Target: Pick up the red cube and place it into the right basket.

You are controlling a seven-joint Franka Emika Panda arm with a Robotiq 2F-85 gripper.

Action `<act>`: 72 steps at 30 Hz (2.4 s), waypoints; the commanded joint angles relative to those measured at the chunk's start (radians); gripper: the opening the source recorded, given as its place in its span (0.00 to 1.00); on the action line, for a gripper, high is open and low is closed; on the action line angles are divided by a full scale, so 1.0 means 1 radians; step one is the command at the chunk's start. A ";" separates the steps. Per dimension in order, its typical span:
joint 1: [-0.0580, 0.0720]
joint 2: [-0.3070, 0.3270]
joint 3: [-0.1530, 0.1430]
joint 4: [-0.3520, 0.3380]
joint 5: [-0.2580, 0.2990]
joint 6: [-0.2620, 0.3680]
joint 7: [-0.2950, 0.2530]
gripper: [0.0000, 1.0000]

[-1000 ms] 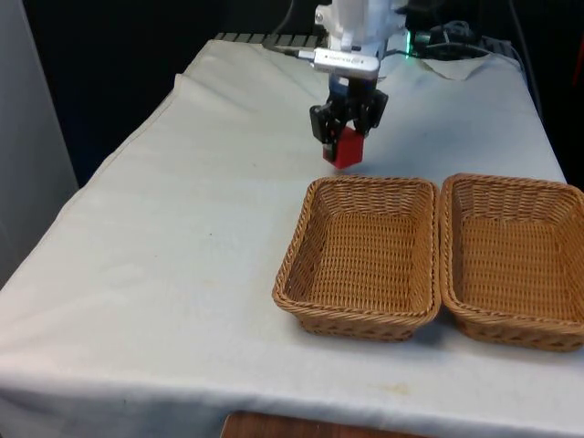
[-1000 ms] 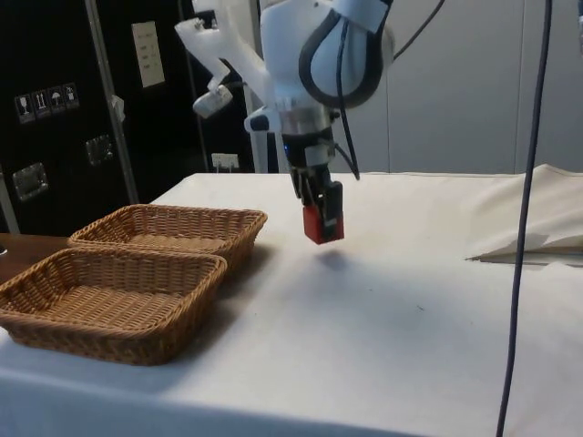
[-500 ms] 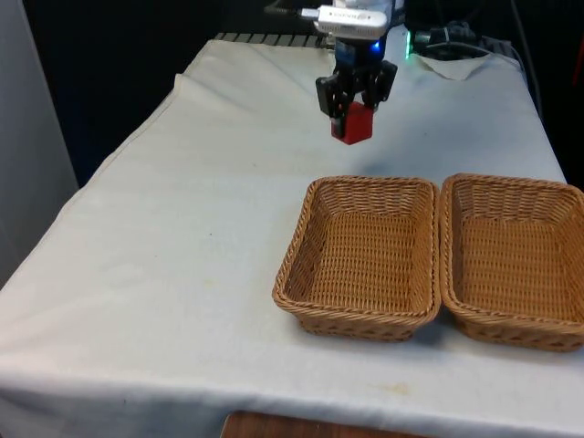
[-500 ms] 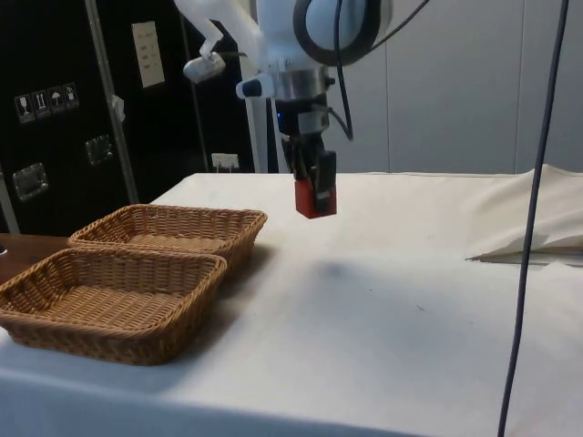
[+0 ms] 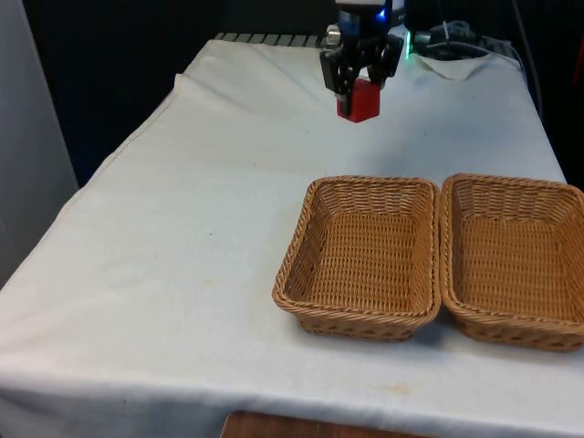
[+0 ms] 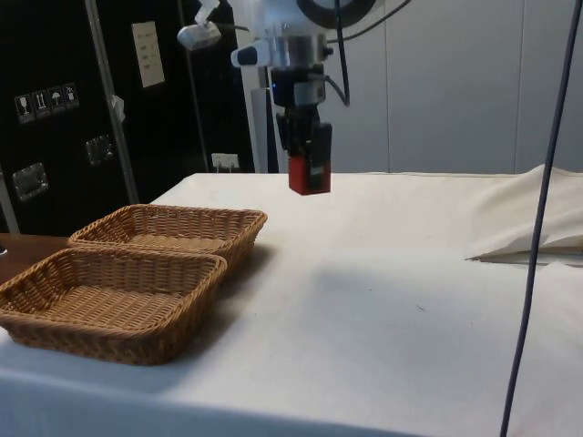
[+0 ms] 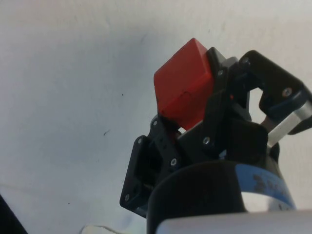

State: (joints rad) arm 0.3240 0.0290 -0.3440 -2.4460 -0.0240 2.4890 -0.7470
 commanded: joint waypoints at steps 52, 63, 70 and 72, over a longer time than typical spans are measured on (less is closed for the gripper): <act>-0.015 0.393 0.011 0.504 0.265 -0.058 -0.117 0.02; -0.015 0.502 0.013 0.645 0.304 -0.071 -0.114 0.02; -0.014 0.571 0.017 0.727 0.339 -0.059 -0.116 0.02; -0.014 0.588 0.020 0.746 0.350 -0.053 -0.117 0.02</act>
State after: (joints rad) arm 0.3160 0.6140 -0.3340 -1.7050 0.3150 2.4280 -0.8560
